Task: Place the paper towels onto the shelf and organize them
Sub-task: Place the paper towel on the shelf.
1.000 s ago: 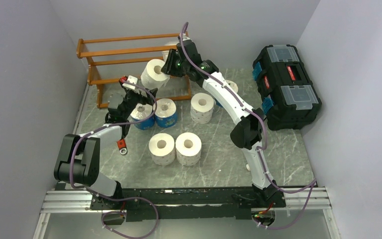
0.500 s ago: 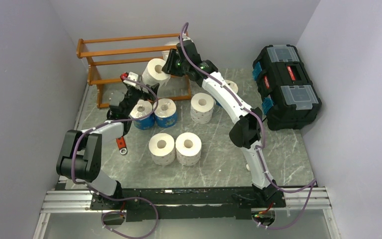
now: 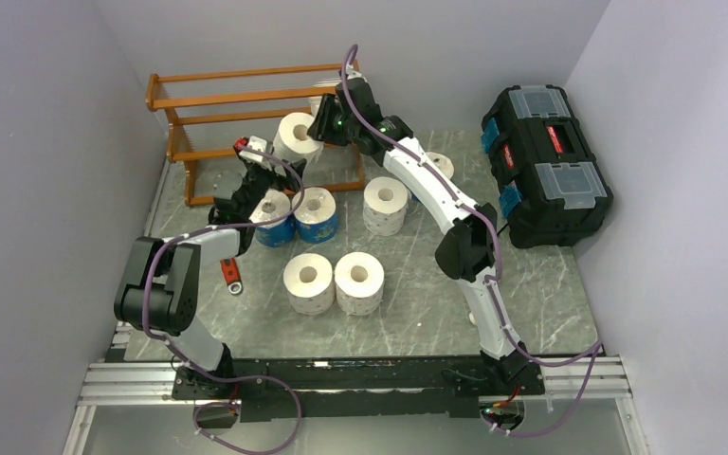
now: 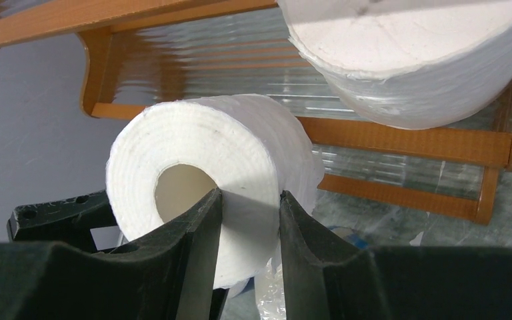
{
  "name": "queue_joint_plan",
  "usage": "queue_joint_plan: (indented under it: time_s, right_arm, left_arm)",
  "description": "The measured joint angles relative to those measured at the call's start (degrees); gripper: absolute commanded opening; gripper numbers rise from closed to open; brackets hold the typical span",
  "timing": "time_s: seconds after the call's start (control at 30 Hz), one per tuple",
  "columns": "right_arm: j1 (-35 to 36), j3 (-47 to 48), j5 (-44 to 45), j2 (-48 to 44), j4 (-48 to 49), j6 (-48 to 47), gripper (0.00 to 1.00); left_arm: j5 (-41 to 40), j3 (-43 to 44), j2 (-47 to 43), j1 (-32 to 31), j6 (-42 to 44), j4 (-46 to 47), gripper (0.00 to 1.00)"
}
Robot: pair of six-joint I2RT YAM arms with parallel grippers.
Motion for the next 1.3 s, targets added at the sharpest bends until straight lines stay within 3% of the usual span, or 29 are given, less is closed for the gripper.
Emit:
queue_joint_plan:
  time_s: [0.87, 1.1, 1.3]
  right_arm:
    - [0.6, 0.1, -2.2, 0.0, 5.6, 0.4, 0.45]
    - [0.6, 0.0, -2.6, 0.0, 6.5, 0.3, 0.60]
    - [0.5, -3.2, -2.6, -1.3, 7.6, 0.4, 0.64]
  left_arm:
    - [-4.6, 2.7, 4.5, -0.5, -7.1, 5.9, 0.99]
    - [-5.4, 4.2, 5.4, -0.7, -7.5, 5.6, 0.99]
    - [-6.3, 5.2, 5.5, -0.9, -7.5, 4.8, 0.99]
